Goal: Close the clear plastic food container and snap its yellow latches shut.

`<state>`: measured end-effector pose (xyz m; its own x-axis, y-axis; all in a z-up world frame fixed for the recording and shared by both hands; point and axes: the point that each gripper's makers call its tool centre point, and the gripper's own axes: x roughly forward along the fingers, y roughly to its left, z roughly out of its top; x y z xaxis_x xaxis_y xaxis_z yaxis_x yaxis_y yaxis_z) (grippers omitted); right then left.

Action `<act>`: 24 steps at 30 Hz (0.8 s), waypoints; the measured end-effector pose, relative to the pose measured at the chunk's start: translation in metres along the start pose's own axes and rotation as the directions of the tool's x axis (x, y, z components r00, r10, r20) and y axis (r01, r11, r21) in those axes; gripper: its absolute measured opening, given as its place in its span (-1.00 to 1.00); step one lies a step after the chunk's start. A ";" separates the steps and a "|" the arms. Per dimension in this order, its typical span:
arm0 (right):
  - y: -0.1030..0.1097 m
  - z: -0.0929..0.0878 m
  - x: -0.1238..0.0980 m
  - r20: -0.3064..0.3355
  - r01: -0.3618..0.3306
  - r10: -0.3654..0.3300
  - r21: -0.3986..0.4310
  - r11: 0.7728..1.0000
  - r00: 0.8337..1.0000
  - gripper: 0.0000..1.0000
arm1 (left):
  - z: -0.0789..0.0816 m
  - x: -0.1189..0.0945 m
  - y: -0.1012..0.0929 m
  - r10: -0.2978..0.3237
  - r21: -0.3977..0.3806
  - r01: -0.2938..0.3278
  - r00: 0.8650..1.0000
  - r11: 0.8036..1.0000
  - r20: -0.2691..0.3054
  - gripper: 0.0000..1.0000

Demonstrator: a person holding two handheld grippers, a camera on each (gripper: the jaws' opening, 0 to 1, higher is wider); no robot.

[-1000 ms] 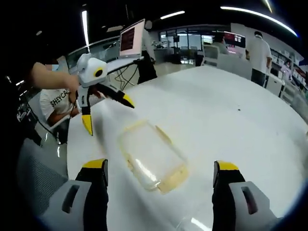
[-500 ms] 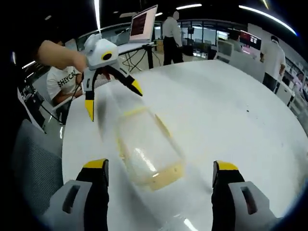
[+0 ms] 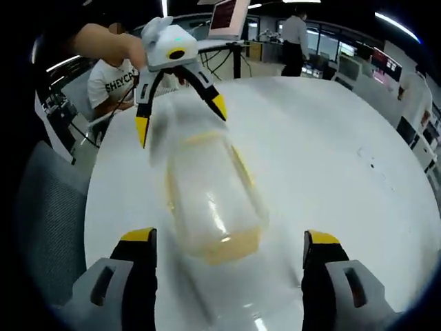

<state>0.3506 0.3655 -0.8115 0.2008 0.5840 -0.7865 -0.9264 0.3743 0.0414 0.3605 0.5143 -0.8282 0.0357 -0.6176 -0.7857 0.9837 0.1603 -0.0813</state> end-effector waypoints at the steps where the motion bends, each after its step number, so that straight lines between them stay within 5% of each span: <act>1: 0.000 -0.002 0.002 -0.010 -0.005 0.005 -0.015 1.000 1.000 0.71 | -0.001 0.001 -0.001 -0.008 0.008 0.008 1.000 1.000 -0.013 0.79; 11: 0.000 -0.017 0.013 -0.108 -0.036 0.024 -0.111 0.993 0.994 0.56 | -0.009 0.008 0.004 -0.013 0.124 0.025 0.995 0.992 -0.102 0.64; 24: 0.002 -0.021 0.022 -0.200 -0.090 0.046 -0.213 0.973 0.979 0.13 | -0.008 0.010 0.003 -0.024 0.172 0.047 0.991 0.984 -0.135 0.37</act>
<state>0.3465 0.3640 -0.8419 0.0900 0.4449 -0.8910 -0.9872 0.1582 -0.0207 0.3626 0.5147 -0.8416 -0.0119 -0.5116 -0.8591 0.9999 -0.0043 -0.0113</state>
